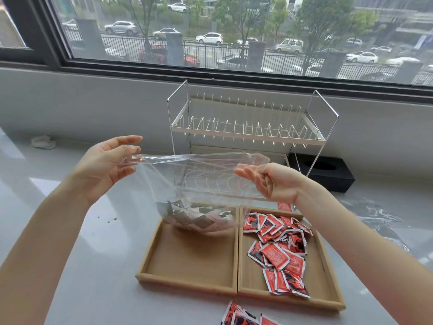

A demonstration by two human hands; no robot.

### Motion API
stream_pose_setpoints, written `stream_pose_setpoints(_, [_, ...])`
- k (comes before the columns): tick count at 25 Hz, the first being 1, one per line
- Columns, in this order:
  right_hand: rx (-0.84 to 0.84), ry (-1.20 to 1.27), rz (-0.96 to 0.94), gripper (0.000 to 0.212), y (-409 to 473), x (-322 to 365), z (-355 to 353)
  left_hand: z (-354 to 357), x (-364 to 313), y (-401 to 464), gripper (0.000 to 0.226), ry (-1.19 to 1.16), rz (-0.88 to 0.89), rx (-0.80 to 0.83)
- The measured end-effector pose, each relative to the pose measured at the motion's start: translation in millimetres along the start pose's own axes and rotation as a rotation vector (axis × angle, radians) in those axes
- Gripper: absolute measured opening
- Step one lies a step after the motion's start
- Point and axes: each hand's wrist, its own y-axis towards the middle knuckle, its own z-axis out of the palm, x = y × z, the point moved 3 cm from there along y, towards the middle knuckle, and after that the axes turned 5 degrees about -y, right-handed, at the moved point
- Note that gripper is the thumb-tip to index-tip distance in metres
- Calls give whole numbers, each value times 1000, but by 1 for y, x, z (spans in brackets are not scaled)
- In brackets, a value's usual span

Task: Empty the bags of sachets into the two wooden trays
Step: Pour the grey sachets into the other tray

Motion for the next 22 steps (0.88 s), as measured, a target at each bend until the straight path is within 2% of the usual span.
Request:
stream_pose_setpoints(5, [14, 37, -31, 28, -5, 3, 9, 0, -5, -3, 25, -44, 66, -16])
stream_pose_setpoints(9, [13, 34, -90, 31, -6, 10, 17, 7, -21, 2, 43, -164, 117, -15])
stream_pose_setpoints(13, [3, 73, -151, 32, -12, 28, 16, 15, -37, 2, 28, -218, 168, 60])
stream_pose_setpoints(18, [16, 73, -204, 29, -24, 44, 16, 25, -59, 2, 26, -200, 252, 111])
stream_pose_setpoints(22, [-10, -25, -256, 27, -37, 58, 14, 33, -70, 2, 25, -167, 298, 155])
